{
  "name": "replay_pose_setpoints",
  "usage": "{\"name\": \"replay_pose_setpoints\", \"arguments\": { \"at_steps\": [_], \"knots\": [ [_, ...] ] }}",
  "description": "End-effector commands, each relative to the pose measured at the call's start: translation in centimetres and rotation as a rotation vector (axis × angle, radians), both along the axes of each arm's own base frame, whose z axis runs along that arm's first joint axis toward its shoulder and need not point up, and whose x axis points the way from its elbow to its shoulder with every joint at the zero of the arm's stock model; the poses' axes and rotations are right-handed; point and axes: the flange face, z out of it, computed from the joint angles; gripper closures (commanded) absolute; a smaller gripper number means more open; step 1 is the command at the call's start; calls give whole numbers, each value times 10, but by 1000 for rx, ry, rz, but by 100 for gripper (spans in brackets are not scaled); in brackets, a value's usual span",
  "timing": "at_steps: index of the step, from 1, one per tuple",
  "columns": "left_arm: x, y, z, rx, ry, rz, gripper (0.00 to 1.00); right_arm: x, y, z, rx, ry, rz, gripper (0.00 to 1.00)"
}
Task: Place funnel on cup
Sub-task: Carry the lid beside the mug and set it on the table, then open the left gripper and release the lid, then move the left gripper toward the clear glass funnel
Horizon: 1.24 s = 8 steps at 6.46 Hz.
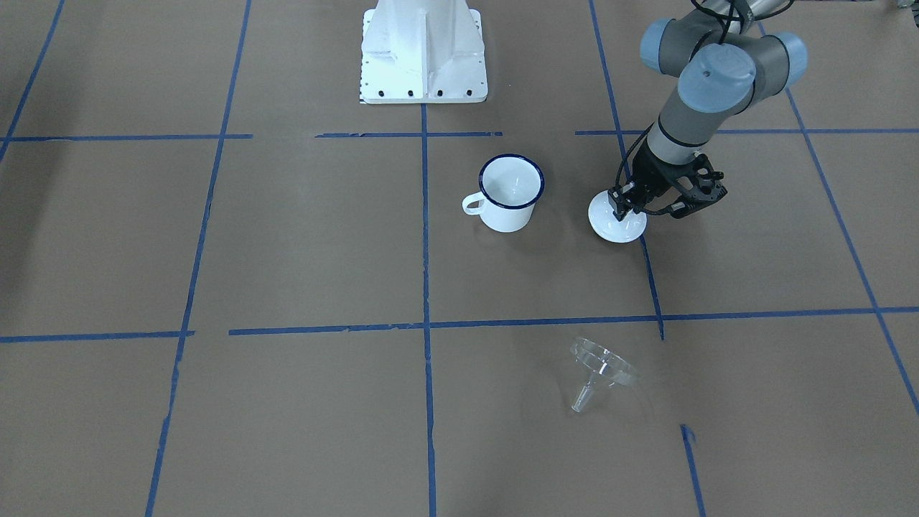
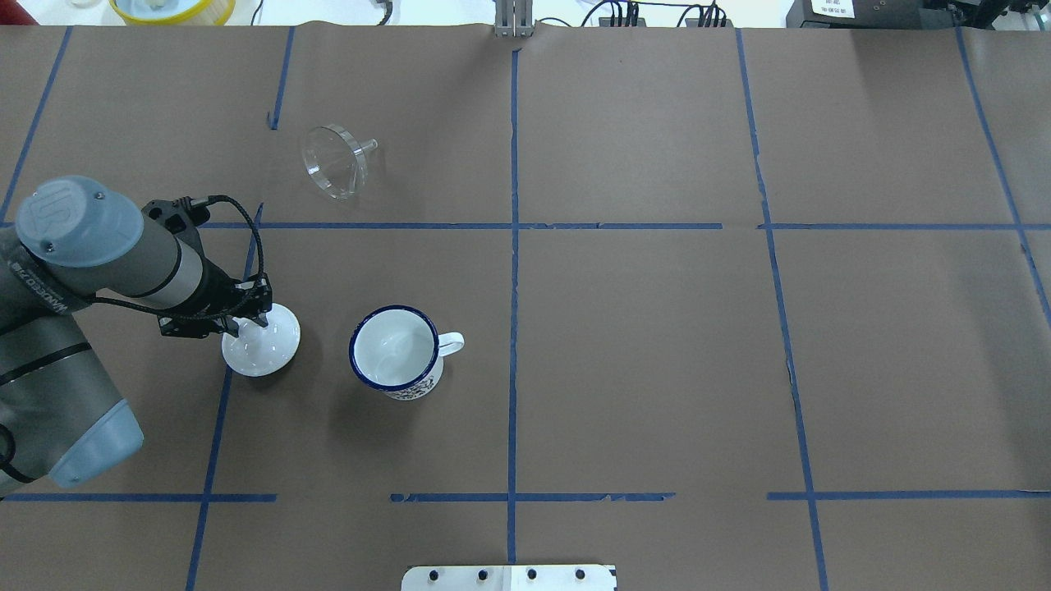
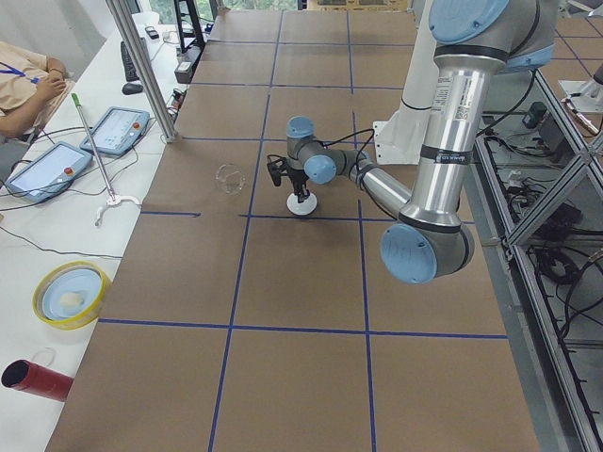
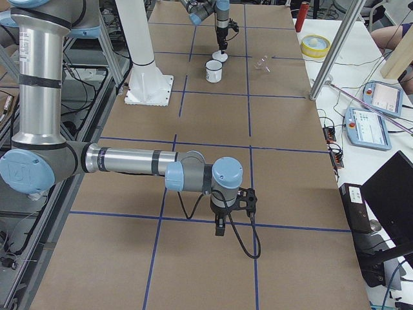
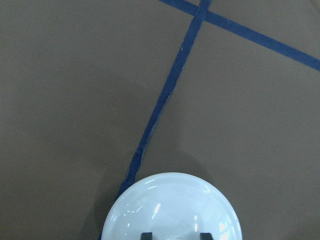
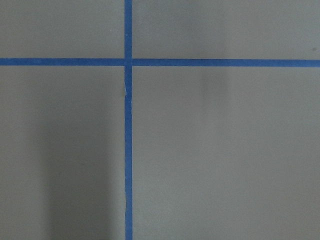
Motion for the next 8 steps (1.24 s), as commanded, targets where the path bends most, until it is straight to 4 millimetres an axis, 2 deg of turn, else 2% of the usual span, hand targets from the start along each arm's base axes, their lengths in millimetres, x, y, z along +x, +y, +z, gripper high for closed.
{"name": "replay_pose_setpoints", "arguments": {
  "at_steps": [1,2,3,4,5,6,7,8],
  "knots": [
    [2,1,2,-10,6,7,34,0,0,0,0,0,0,0],
    [0,2,-5,-5,19,8,0,0,0,0,0,0,0,0],
    [-7,1,-23,-7,49,7,0,0,0,0,0,0,0,0],
    [-41,-6,-54,15,79,-39,0,0,0,0,0,0,0,0],
    [-69,-41,-84,13,76,-121,0,0,0,0,0,0,0,0],
    [-82,-67,-103,-19,74,-195,0,0,0,1,-1,0,0,0],
    [-78,-84,-103,-40,66,-226,0,0,0,0,0,0,0,0],
    [-65,-118,-108,-122,65,-309,0,0,0,0,0,0,0,0]
  ]
}}
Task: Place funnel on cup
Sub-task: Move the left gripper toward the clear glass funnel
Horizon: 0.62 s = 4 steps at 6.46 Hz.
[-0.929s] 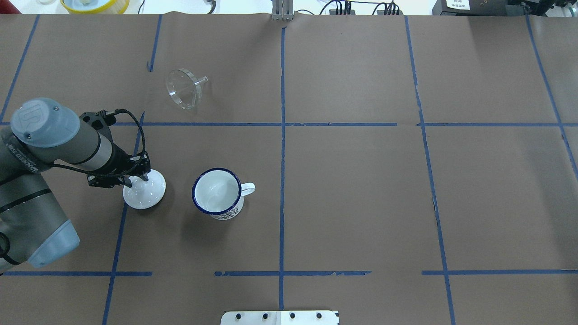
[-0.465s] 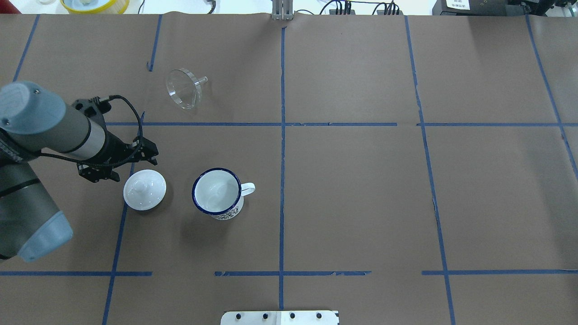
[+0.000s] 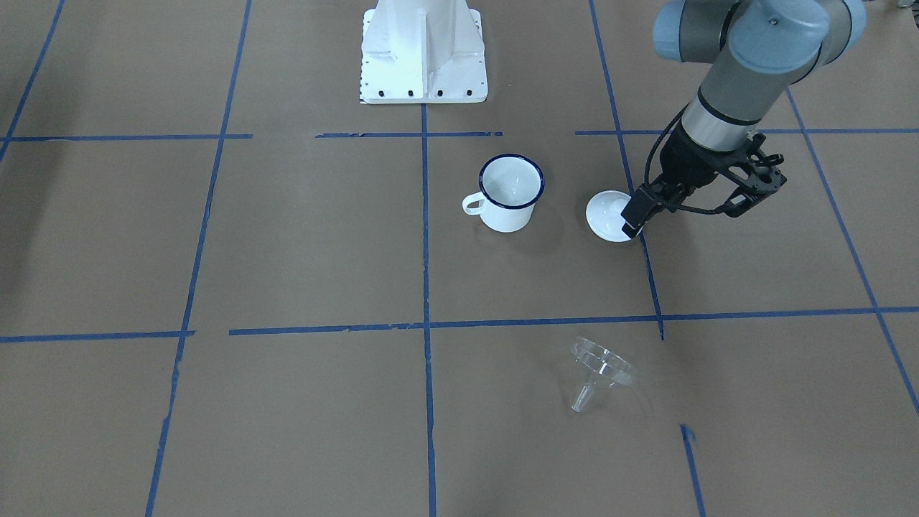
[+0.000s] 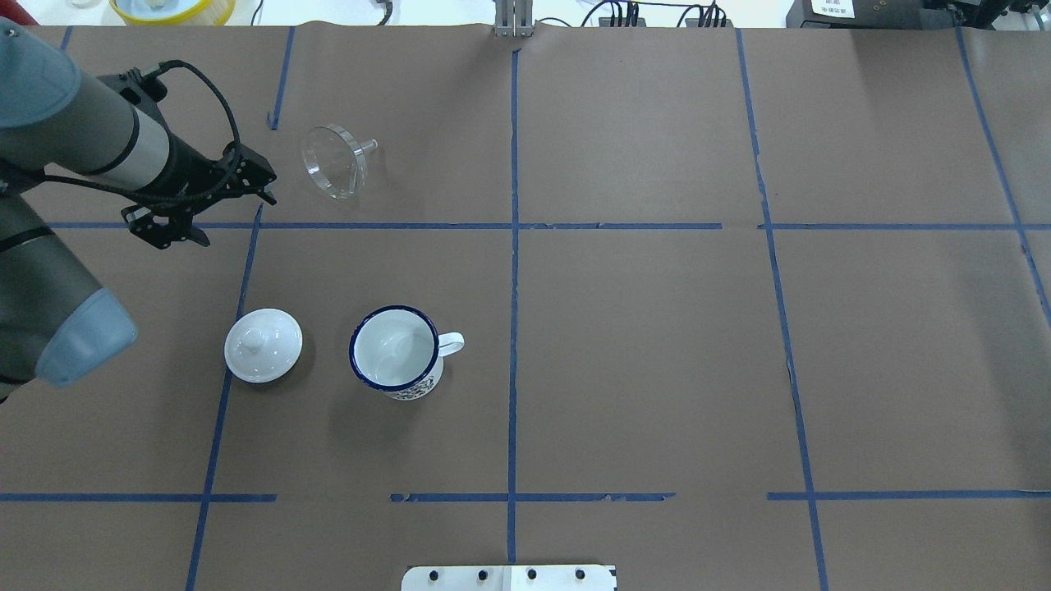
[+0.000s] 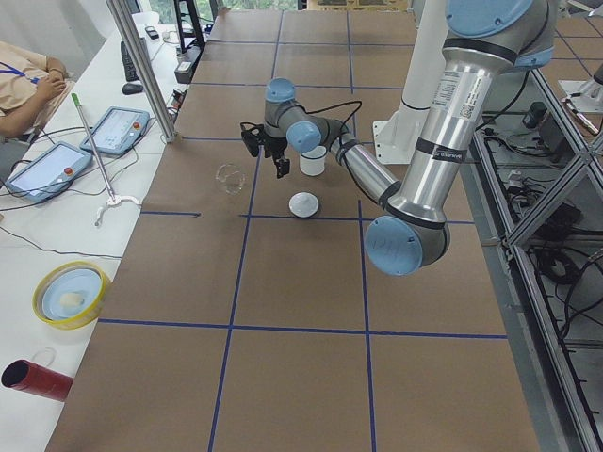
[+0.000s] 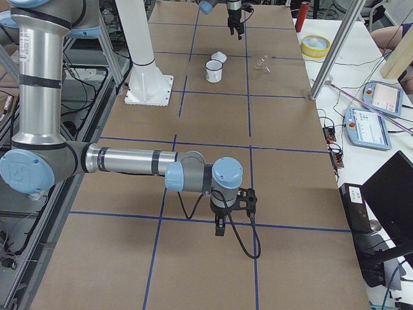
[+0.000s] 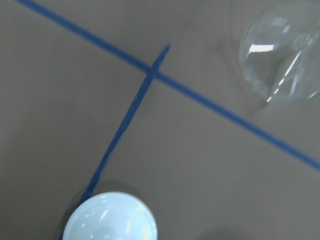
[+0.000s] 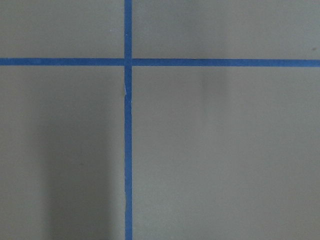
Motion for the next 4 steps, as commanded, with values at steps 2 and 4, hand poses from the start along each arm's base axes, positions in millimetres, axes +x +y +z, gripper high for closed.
{"name": "replay_pose_setpoints", "arguments": {
  "at_steps": [2,4],
  "knots": [
    [13,-59,-16,-122,-1,-185,0,0,0,0,0,0,0,0],
    [36,-97,-4,-107,59,-283,0,0,0,0,0,0,0,0]
  ]
}}
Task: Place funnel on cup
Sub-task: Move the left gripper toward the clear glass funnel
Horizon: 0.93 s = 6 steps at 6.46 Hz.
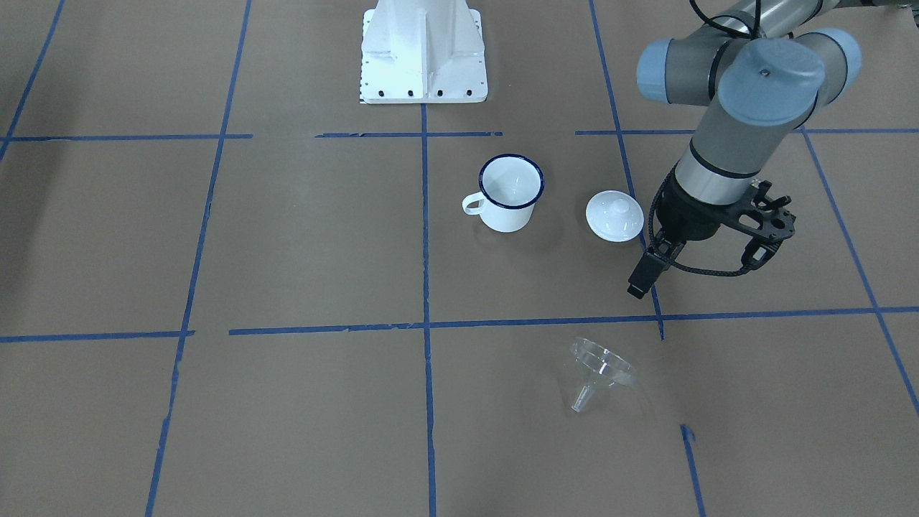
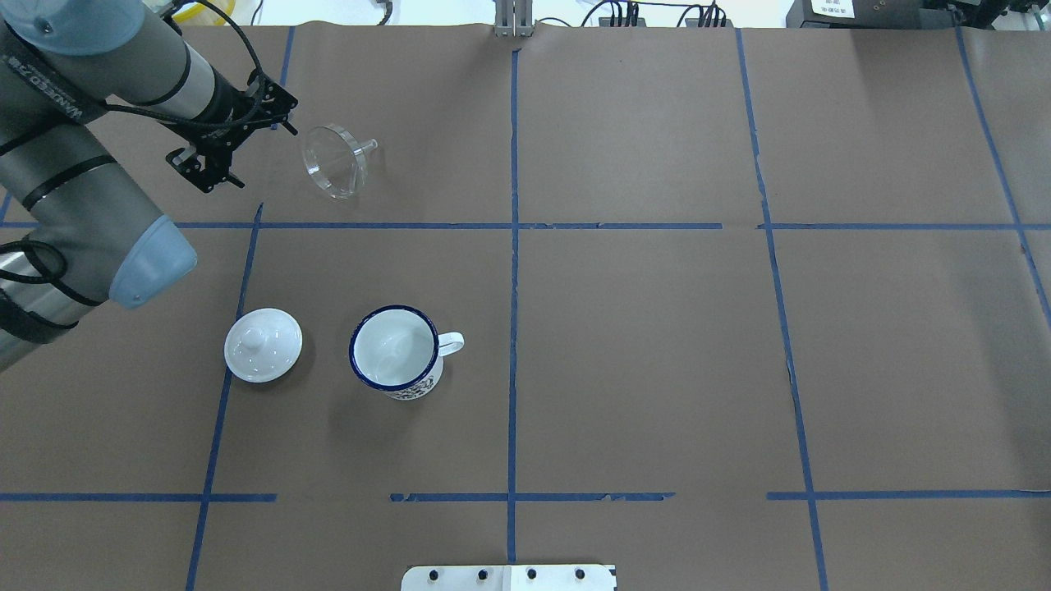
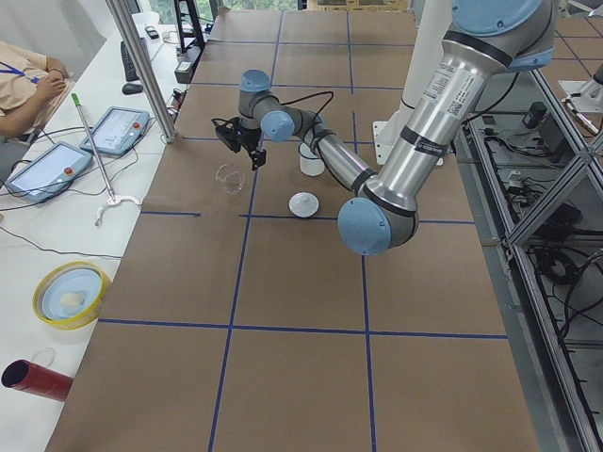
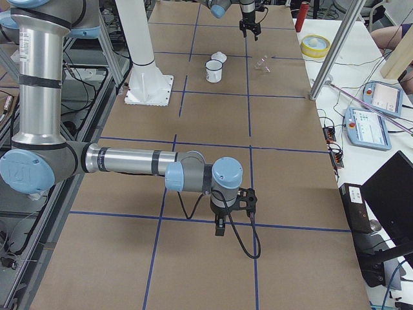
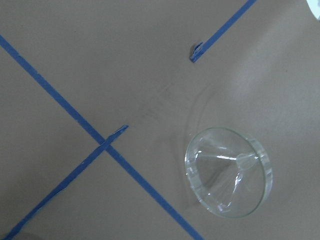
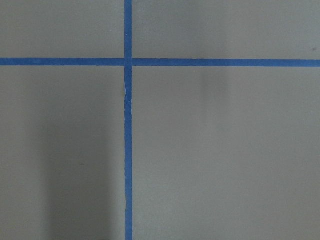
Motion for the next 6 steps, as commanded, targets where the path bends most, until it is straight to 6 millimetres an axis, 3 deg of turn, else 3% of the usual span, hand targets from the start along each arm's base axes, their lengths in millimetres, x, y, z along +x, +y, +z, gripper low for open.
{"name": "replay_pose_setpoints", "arguments": {
  "at_steps": [1,3,6],
  "knots": [
    [28,-42,30,-5,94,-126,0,0,0,0,0,0,0,0],
    [22,-43,24,113,185,-242,0,0,0,0,0,0,0,0],
    [3,-32,60,182,309,-420,0,0,0,0,0,0,0,0]
  ]
}}
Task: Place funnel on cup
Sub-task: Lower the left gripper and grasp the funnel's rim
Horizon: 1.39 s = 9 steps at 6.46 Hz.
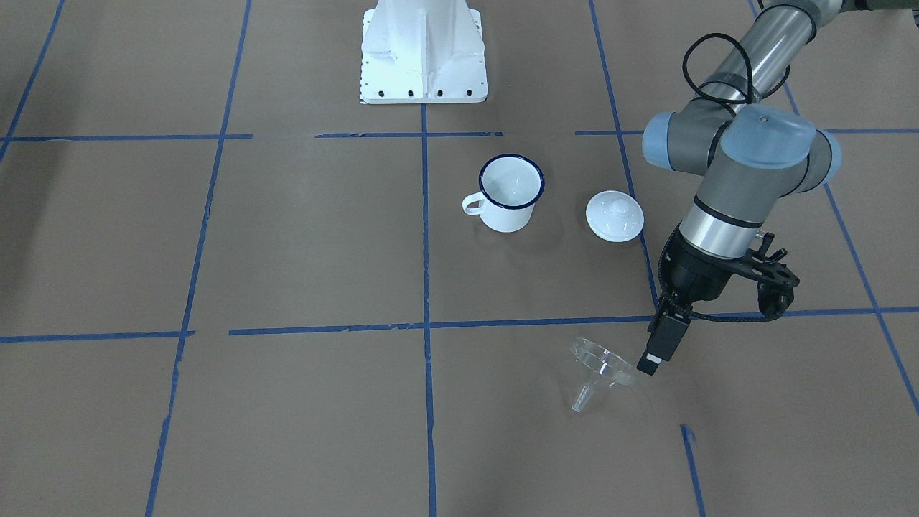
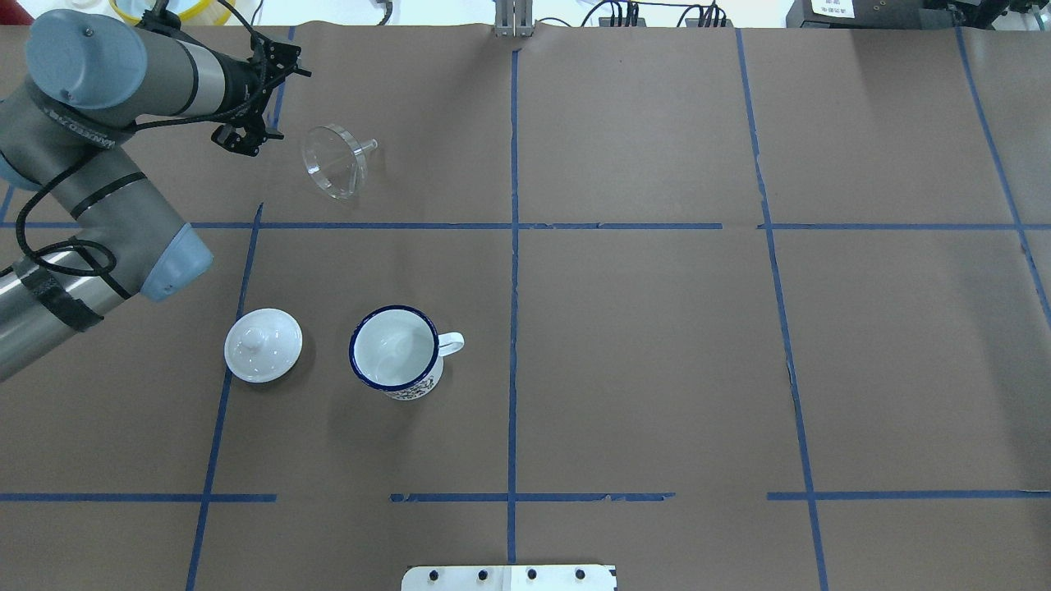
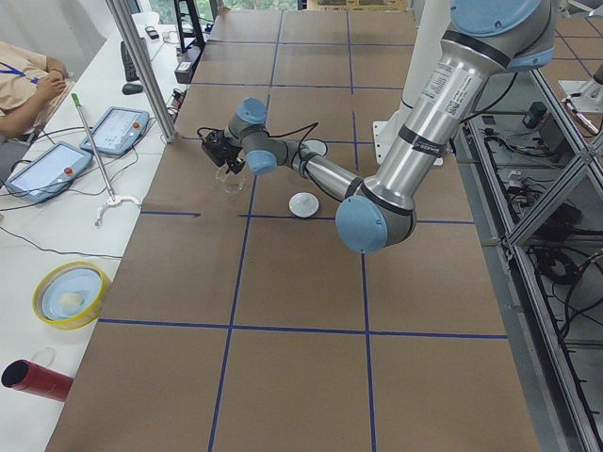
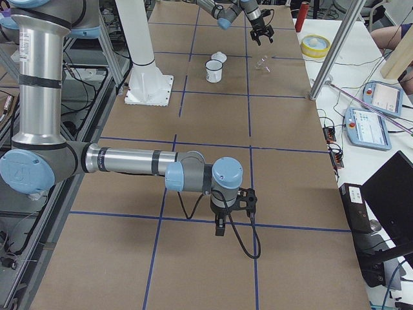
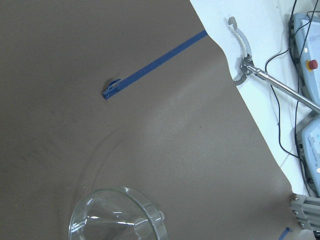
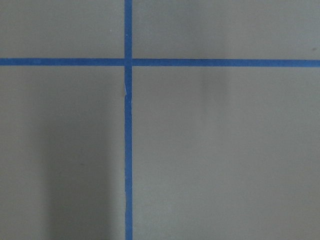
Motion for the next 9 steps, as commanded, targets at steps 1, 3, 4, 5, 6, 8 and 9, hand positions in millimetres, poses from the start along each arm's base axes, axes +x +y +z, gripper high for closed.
{"name": "replay_pose_setpoints", "arguments": {
  "at_steps": [1,3,4,5,6,8,9],
  "knots": [
    [5,12,23,33,108,-113,0,0,0,0,0,0,0,0],
    [34,20,24,49,138,-154,0,0,0,0,0,0,0,0],
    [49,29,24,38,149,-138,0,0,0,0,0,0,0,0],
    [62,33,32,26,137,-123,2,0,0,0,0,0,0,0],
    [68,29,32,22,130,-122,3,0,0,0,0,0,0,0],
    [74,25,35,19,118,-118,8,0,0,0,0,0,0,0],
    [76,20,38,21,105,-131,11,0,0,0,0,0,0,0]
  ]
}}
